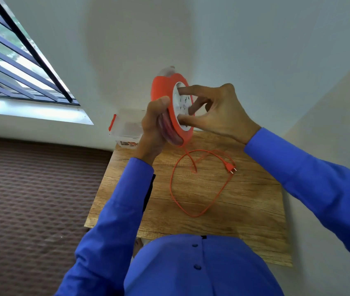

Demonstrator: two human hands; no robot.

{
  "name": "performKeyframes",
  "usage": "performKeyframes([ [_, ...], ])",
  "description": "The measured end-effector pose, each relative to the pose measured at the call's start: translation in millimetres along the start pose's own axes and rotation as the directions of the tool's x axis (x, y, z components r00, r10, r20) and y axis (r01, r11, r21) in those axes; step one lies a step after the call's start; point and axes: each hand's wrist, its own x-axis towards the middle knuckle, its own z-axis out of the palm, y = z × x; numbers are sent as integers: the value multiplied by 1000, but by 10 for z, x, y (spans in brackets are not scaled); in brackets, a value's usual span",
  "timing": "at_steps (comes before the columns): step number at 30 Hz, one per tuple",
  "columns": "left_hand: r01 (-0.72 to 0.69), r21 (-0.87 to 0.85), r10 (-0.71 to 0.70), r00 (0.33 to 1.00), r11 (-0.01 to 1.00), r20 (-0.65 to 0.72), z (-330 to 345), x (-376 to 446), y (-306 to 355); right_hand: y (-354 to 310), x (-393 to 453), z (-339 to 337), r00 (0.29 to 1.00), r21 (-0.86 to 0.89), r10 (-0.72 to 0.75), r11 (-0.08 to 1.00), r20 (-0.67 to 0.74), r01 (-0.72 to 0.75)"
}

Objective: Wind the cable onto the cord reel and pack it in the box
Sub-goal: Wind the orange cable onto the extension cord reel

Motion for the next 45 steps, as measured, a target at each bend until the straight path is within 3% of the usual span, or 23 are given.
performKeyframes([
  [4, 20, 178, -4, 996, 984, -85, -5, -22, -10, -61, 6, 52, 986, 83, 130, 989, -100, -122],
  [8, -32, 341, 45, 999, 940, -30, -32, 9, -63, -86, 43, 94, 939, 231, 321, 929, -122, -288],
  [10, -55, 365, 61, 998, 929, -7, -37, 25, -72, -110, 63, 77, 882, 301, 471, 847, -38, -439],
  [12, -62, 398, 55, 998, 915, 30, -88, 35, -87, -133, 67, 47, 757, 381, 632, 667, 166, -641],
  [14, -48, 404, 30, 998, 914, 50, -110, 64, -81, -167, 34, 22, 657, 426, 667, 511, 351, -746],
  [15, -50, 379, 31, 998, 924, 56, -110, 79, -75, -181, 18, 24, 669, 430, 651, 521, 358, -737],
  [17, -74, 291, 58, 996, 954, 61, -88, 93, -77, -212, -16, 23, 798, 350, 565, 719, 210, -601],
  [19, -74, 185, 60, 995, 980, 76, -21, 84, -81, -209, -51, 11, 935, 76, 351, 935, -43, -347],
  [20, -47, 131, 36, 996, 990, 79, 19, 73, -72, -184, -64, -1, 969, -54, 215, 973, -124, -223],
  [21, -17, 77, 11, 997, 997, 79, 48, 71, -61, -171, -79, -23, 987, -121, 98, 986, -130, -114],
  [23, -17, -11, 17, 998, 1000, 56, 52, 75, -40, -136, -102, -89, 998, -151, -52, 987, 26, 55],
  [26, -33, -47, 30, 998, 998, -53, 21, 61, 24, -82, -122, -189, 956, -273, -105, 945, 274, 182],
  [28, 1, 10, -1, 999, 1000, -34, 40, 48, 30, -59, -114, -219, 968, -284, -107, 944, 228, 171],
  [32, -10, -4, 10, 1000, 1000, 10, 142, 50, 21, -107, -69, -169, 1000, -114, 19, 993, 7, -18],
  [39, -20, 196, 9, 998, 980, 56, 128, 101, -30, -46, 49, -143, 947, 301, 307, 915, -90, -268],
  [42, -60, 272, 45, 997, 960, 62, 137, 118, -56, -49, 58, -92, 873, 432, 487, 792, -24, -430],
  [45, -75, 257, 55, 995, 963, 86, 138, 103, -38, -85, 87, -153, 760, 393, 623, 662, 183, -638],
])
